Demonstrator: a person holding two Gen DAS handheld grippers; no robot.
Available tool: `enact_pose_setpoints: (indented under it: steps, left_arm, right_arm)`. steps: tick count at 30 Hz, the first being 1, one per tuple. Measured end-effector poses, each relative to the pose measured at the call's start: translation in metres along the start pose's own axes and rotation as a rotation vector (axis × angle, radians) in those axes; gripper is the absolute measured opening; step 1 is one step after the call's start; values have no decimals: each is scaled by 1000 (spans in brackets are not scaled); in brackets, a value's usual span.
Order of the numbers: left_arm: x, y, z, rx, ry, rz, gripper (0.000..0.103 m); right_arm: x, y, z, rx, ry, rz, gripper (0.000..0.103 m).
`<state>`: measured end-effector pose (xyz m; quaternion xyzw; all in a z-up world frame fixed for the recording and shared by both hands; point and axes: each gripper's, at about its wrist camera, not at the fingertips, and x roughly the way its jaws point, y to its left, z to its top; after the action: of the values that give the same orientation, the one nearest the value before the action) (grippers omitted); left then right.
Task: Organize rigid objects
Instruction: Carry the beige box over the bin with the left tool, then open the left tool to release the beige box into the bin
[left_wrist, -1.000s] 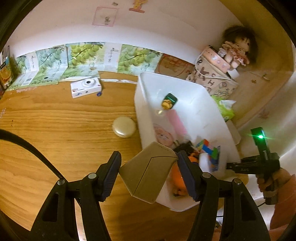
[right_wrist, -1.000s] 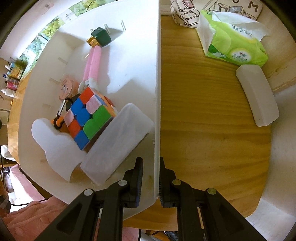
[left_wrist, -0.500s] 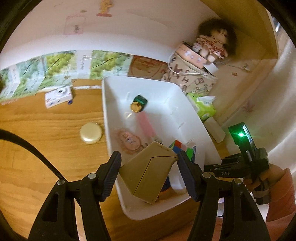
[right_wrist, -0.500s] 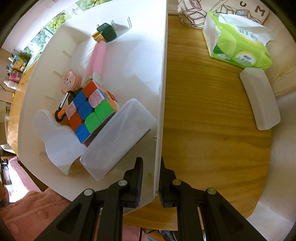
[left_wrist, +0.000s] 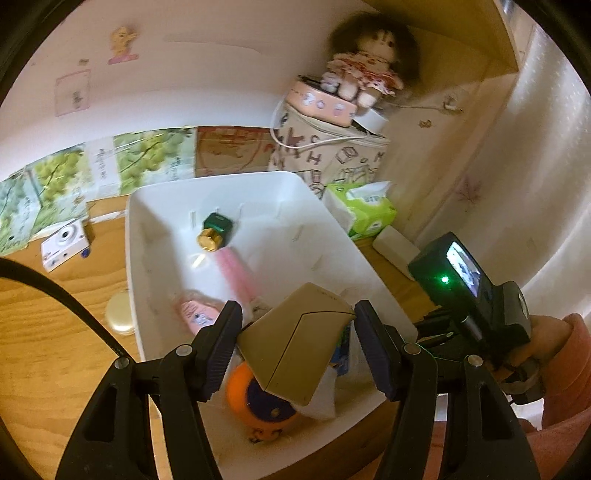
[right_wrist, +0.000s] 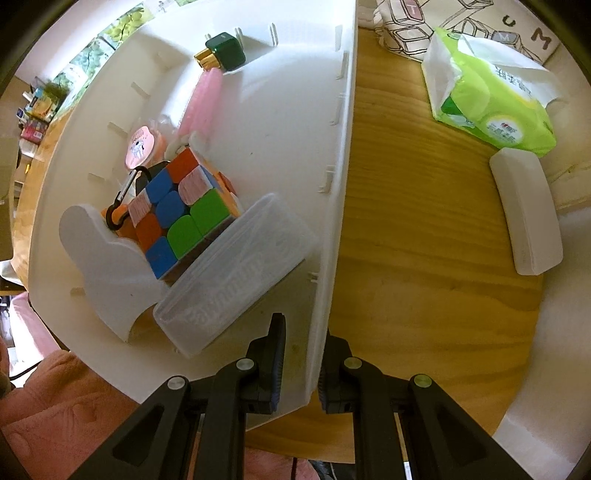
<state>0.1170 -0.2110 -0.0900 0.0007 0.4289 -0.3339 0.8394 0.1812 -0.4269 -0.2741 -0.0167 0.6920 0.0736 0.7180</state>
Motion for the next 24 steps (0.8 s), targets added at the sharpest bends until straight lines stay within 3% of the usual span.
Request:
enact_pose_setpoints:
  steps: [9,13,24]
  left_arm:
    - [9,-11,0,34,26,-8,67]
    - [5,-11,-1,42,14,4,79]
    - [-11,12,-7,26,11,25,83]
  right_arm:
    - [9,10,2,-12,14,-17,15]
    - [11,13,2,0,13,-22,15]
    - [12,8,0,54,12,-33,15]
